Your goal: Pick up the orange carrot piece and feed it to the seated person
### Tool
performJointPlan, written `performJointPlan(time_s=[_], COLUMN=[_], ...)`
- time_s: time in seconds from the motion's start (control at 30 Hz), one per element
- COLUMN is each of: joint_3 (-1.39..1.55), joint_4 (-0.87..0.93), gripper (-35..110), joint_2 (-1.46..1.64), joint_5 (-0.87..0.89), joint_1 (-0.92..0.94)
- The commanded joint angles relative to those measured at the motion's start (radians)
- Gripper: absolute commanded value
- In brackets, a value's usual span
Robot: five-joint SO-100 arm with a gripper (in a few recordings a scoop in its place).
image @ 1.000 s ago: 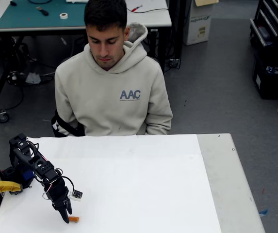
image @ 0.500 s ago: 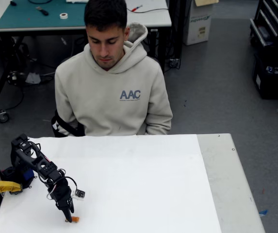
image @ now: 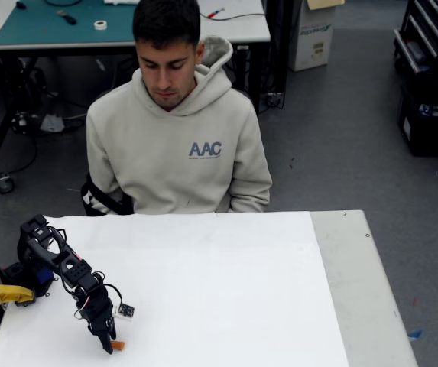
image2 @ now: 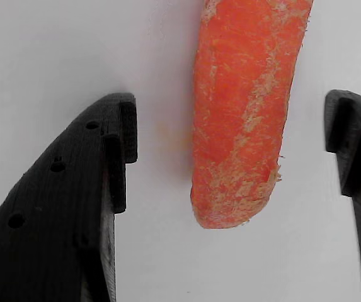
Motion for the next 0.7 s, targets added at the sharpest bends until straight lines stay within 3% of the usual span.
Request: performJointPlan(time_s=[0.0, 0.17, 0.67], joint_3=[-0.018, -0.017, 0.054], joint_4=[0.000, 0.012, 0.000], gripper=[12, -4, -2], joint_2=[0.000, -0.003, 0.015], joint_5=[-0.008, -0.008, -0.008], joint_1=[0.038, 0.095, 0.127])
